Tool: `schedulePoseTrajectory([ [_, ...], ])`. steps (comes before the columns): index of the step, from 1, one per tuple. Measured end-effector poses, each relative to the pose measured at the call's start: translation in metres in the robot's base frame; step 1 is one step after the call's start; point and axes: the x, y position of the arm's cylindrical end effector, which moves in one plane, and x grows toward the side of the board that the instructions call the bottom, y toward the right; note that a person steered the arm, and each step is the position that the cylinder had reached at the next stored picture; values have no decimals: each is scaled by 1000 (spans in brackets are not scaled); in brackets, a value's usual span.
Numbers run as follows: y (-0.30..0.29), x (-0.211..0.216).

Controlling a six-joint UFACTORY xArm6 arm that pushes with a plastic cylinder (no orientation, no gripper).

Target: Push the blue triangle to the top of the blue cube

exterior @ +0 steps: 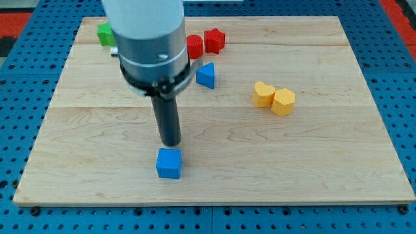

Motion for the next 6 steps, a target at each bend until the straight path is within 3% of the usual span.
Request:
schedulePoseTrajectory([
  [1, 16, -76],
  [2, 94, -98],
  [3, 112, -124],
  [4, 88, -169],
  [5, 17, -115],
  [6, 15, -86],
])
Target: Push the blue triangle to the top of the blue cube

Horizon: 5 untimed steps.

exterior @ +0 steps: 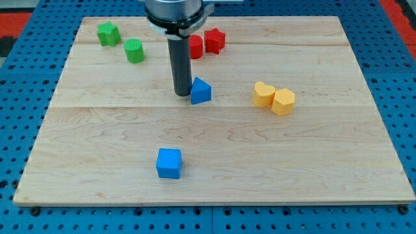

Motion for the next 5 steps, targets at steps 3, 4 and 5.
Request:
schedulePoseTrajectory([
  [3, 40, -4],
  [4, 2, 38],
  [5, -11, 72],
])
